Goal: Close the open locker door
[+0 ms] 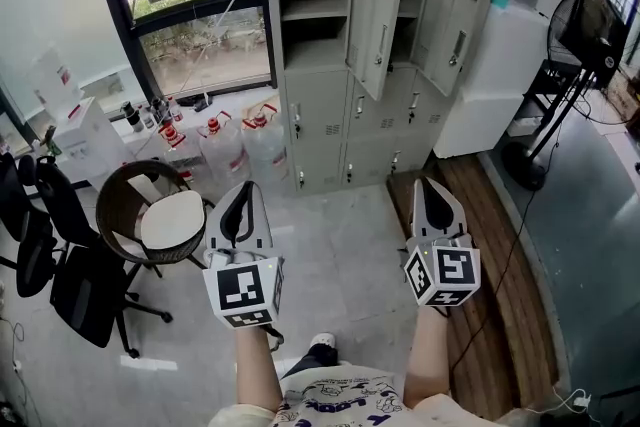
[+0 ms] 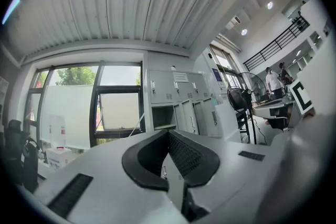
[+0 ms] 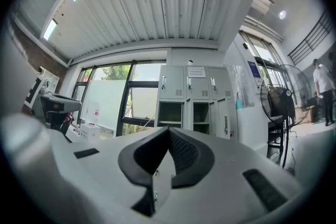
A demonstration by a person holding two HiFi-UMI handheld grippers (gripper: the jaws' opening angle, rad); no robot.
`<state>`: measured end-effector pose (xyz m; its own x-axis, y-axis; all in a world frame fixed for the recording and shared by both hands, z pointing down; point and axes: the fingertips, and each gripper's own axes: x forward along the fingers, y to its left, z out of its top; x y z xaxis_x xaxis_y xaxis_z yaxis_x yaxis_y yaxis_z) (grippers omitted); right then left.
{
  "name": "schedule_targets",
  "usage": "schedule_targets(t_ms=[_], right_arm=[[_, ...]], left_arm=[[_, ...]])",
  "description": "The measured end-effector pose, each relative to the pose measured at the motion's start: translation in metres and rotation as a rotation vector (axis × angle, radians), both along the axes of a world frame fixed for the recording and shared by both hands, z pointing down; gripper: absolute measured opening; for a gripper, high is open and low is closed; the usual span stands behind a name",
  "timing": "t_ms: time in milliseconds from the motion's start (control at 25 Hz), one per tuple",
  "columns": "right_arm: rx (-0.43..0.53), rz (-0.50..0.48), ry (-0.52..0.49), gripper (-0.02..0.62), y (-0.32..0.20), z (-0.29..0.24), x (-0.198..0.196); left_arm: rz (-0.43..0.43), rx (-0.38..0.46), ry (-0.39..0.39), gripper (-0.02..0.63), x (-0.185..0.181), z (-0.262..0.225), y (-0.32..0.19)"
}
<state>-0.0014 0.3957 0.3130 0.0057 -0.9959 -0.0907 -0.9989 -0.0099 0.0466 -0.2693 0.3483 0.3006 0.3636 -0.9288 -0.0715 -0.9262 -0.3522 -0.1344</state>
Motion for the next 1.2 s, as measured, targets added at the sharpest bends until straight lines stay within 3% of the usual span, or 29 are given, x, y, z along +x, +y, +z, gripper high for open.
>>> schedule_targets(t_ms=[160, 200, 240, 280, 400, 440, 480, 1200], right_arm=[[0.019, 0.000, -0.024, -0.003, -0.006, 0.000, -0.003], [0.024, -0.006, -0.035, 0.039, -0.008, 0.000, -0.004], [0.028, -0.013, -0.046, 0.135, -0.011, 0.000, -0.006], [0.032, -0.015, -0.055, 0.167, -0.014, 0.000, -0.007], [0.031, -0.006, -0.059, 0.178, -0.024, 0.002, -0.009], [0.026, -0.003, -0.056, 0.242, -0.028, 0.003, -0.009], [0.022, 0.001, -0.056, 0.258, -0.032, 0.005, -0.010], [-0.002, 0.042, -0.078, 0.258, -0.080, 0.023, -0.016]], left_arm=[[0.000, 0.025, 0.007, 0.003, -0.005, 0.000, -0.008], [0.002, 0.037, 0.013, 0.003, -0.006, -0.002, -0.010], [0.004, 0.041, 0.016, 0.003, -0.007, -0.002, -0.013], [0.005, 0.041, 0.018, 0.003, -0.007, -0.002, -0.016], [0.004, 0.028, 0.012, 0.003, -0.010, 0.002, -0.027], [0.005, 0.026, 0.010, 0.003, -0.010, 0.003, -0.030], [0.008, 0.028, 0.012, 0.003, -0.011, 0.003, -0.035], [0.061, 0.011, 0.001, 0.003, -0.011, 0.019, -0.092]])
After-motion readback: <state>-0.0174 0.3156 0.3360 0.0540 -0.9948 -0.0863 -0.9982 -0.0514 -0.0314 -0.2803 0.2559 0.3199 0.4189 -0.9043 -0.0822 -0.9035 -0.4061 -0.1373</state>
